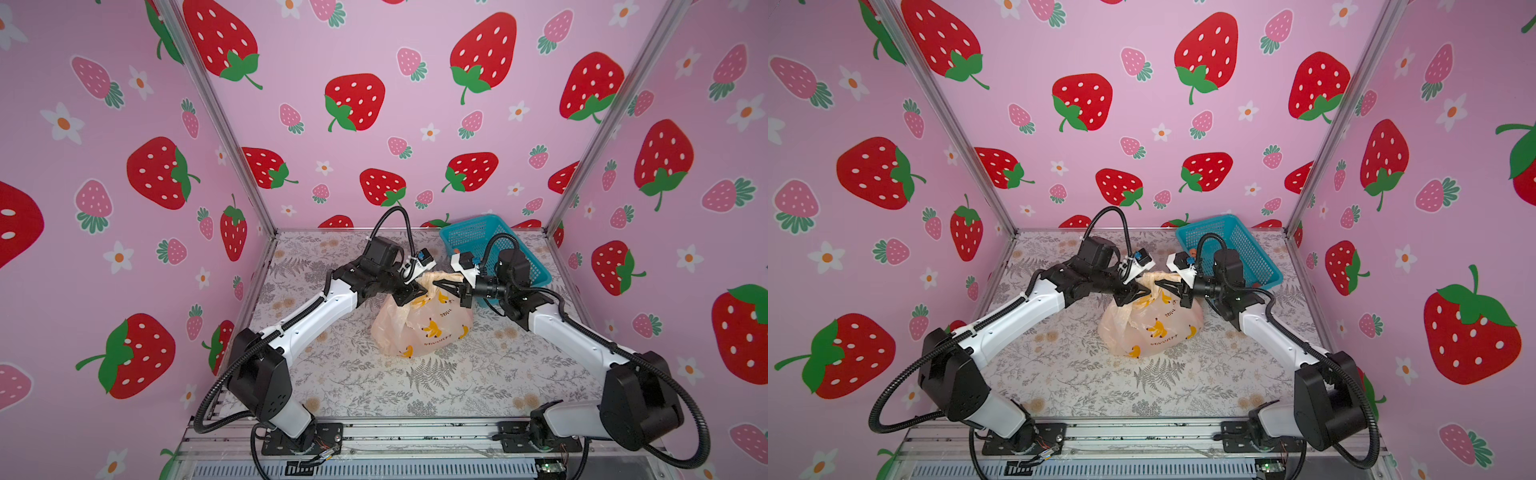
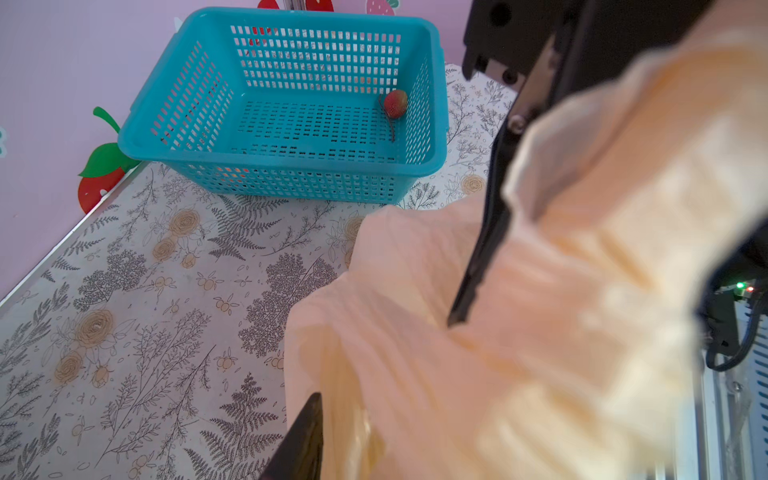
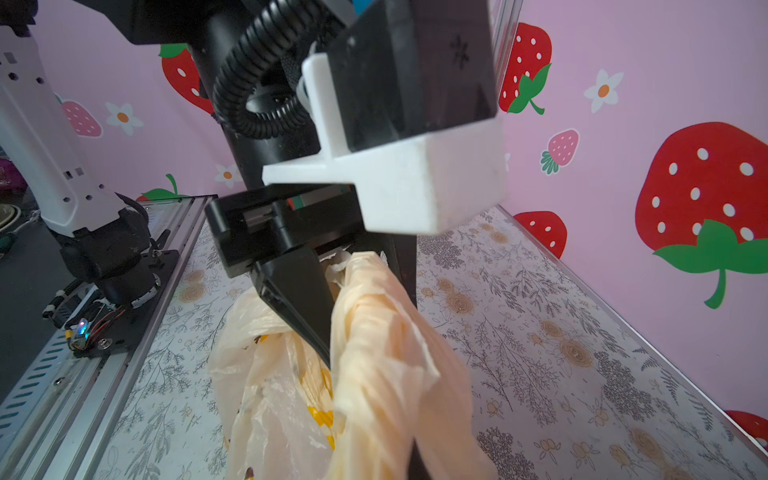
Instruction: Place the fake fruits into the plastic bag and tie a complex knot
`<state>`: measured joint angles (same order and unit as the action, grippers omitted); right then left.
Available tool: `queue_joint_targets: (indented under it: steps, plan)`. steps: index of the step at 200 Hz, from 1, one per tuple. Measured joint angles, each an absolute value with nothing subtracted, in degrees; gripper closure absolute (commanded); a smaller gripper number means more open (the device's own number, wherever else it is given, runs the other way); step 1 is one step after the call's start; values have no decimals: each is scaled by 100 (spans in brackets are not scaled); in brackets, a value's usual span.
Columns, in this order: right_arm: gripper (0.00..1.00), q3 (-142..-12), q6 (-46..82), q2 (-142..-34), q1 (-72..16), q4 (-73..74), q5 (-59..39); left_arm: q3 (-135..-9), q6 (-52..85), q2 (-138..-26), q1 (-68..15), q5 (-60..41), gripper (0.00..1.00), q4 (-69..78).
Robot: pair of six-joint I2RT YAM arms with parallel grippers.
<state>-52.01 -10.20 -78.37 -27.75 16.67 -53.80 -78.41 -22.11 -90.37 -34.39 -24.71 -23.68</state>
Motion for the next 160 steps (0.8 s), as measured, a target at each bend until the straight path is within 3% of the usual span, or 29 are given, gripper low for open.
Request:
queue_joint_targets:
  steps: [36, 91, 136, 141, 160]
  plan:
    - [100, -5201, -1022, -7837, -2775, 1658, -5339, -7813, -2206, -8868, -3439, -2659, 79, -2226]
    - [100, -5201, -1015, -7837, -2775, 1653, -5312, -7813, -2228, -8858, -3439, -2689, 81, -2211]
    - [100, -5201, -1009, -7837, -2775, 1656, -5269, -7813, -2248, -8860, -3439, -2740, 93, -2215]
    - [100, -5201, -1009, -7837, -2775, 1656, -5249, -7813, -2241, -8860, -3439, -2733, 98, -2215]
    - [99, -5203, -1015, -7837, -2775, 1636, -5181, -7813, -2268, -8860, -3444, -2644, 100, -2217]
